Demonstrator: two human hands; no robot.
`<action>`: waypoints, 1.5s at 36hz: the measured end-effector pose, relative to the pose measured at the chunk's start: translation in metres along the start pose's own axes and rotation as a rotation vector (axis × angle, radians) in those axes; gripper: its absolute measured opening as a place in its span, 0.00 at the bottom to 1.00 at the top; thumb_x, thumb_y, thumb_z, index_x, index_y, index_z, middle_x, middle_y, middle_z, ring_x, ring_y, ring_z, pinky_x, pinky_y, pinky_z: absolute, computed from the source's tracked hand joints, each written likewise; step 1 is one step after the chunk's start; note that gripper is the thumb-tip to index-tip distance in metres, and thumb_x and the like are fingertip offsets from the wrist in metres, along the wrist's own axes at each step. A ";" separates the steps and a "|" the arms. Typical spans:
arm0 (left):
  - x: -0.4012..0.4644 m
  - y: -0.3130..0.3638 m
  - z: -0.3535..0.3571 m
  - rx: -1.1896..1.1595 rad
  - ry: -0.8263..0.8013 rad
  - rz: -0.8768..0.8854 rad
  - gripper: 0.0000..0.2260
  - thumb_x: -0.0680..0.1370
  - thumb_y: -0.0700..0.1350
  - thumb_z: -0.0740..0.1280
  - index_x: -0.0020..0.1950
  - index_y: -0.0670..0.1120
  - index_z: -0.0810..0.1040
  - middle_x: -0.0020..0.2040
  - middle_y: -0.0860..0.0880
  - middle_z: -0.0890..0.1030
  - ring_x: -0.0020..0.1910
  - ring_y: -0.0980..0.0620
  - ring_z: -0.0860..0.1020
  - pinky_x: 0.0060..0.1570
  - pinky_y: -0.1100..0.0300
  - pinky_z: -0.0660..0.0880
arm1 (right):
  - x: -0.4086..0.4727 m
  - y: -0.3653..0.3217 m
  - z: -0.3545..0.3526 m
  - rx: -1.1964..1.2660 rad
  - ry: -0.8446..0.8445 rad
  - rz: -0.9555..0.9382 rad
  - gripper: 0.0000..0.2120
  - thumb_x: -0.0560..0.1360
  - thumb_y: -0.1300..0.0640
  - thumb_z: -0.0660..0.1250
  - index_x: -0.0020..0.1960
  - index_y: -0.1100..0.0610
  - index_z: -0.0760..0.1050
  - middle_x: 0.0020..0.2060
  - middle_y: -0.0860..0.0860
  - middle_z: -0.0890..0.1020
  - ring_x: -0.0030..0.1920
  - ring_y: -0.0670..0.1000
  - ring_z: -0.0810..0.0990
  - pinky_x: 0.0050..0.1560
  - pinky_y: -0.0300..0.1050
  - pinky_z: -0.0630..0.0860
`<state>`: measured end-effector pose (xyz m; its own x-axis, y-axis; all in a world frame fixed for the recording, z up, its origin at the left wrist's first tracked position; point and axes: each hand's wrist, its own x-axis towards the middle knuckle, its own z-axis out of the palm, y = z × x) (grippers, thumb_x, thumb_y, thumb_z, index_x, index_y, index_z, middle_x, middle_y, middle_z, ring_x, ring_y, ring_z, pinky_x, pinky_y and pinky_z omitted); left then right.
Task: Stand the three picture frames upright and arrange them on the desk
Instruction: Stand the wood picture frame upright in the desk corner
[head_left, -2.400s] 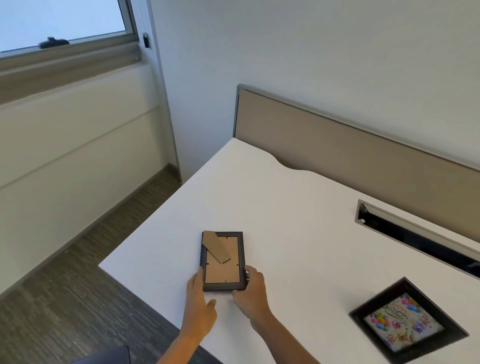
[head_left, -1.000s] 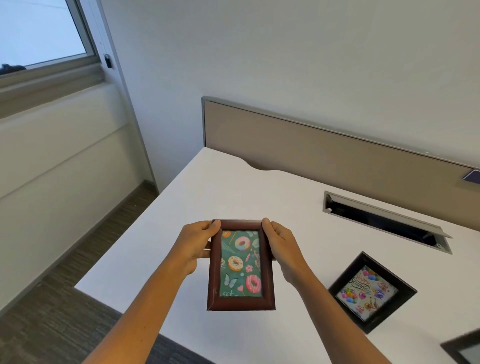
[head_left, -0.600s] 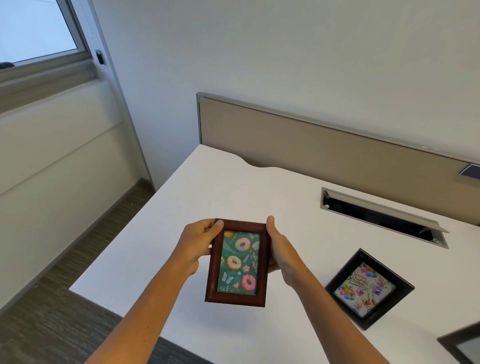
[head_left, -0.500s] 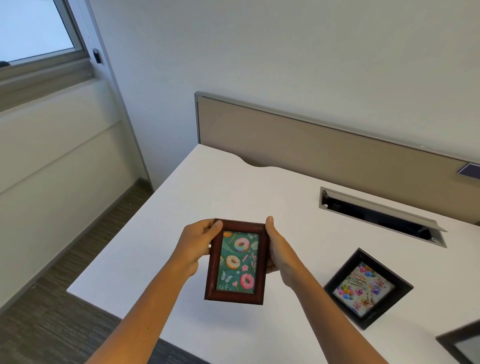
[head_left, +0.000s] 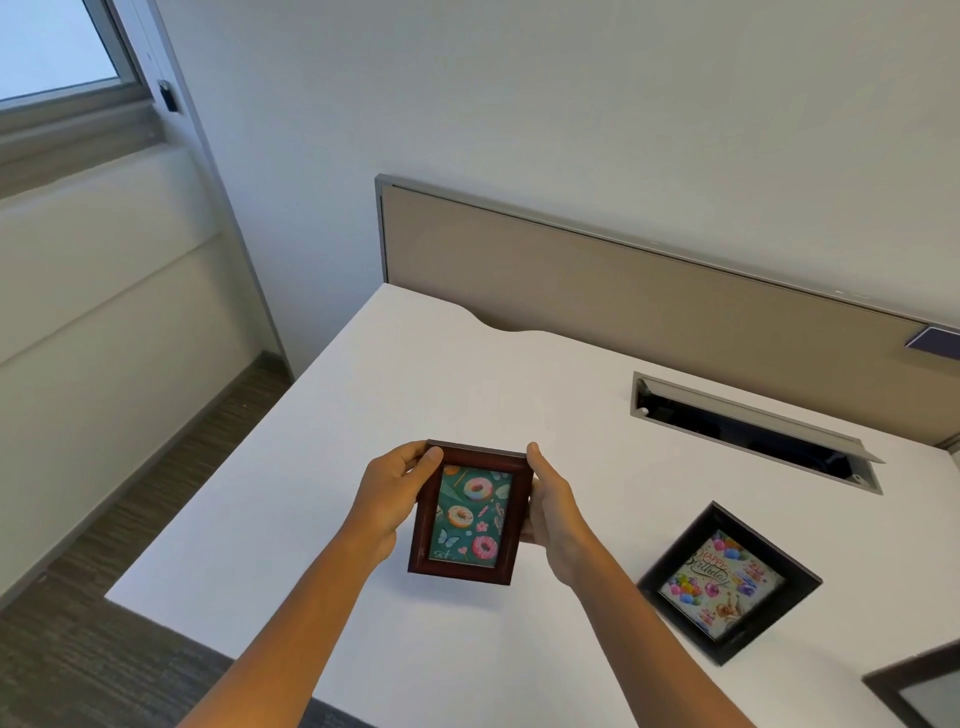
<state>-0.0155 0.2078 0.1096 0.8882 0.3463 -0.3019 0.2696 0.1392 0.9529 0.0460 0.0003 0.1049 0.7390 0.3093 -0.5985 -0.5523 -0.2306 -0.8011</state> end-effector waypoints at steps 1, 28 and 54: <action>0.002 -0.001 0.000 0.003 0.002 0.002 0.08 0.83 0.51 0.68 0.58 0.53 0.84 0.50 0.52 0.89 0.50 0.56 0.87 0.47 0.61 0.82 | 0.002 0.001 0.000 0.002 0.003 0.003 0.38 0.80 0.23 0.49 0.68 0.48 0.83 0.57 0.50 0.90 0.60 0.52 0.89 0.63 0.56 0.79; 0.094 0.022 -0.012 -0.027 0.088 0.074 0.07 0.83 0.51 0.67 0.58 0.55 0.83 0.50 0.55 0.89 0.50 0.57 0.87 0.40 0.66 0.83 | 0.096 -0.058 0.002 0.173 -0.195 0.014 0.41 0.72 0.19 0.60 0.65 0.50 0.86 0.65 0.54 0.87 0.67 0.57 0.84 0.77 0.66 0.68; 0.386 0.101 -0.081 0.035 0.269 0.191 0.09 0.83 0.52 0.67 0.60 0.54 0.84 0.52 0.53 0.89 0.52 0.55 0.86 0.56 0.53 0.81 | 0.366 -0.249 0.066 0.086 -0.275 -0.082 0.35 0.72 0.25 0.67 0.59 0.54 0.86 0.56 0.55 0.87 0.58 0.56 0.87 0.68 0.58 0.77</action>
<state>0.3240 0.4305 0.0867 0.7951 0.5962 -0.1109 0.1247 0.0183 0.9920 0.4285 0.2320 0.0848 0.6564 0.5649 -0.5001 -0.5348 -0.1192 -0.8366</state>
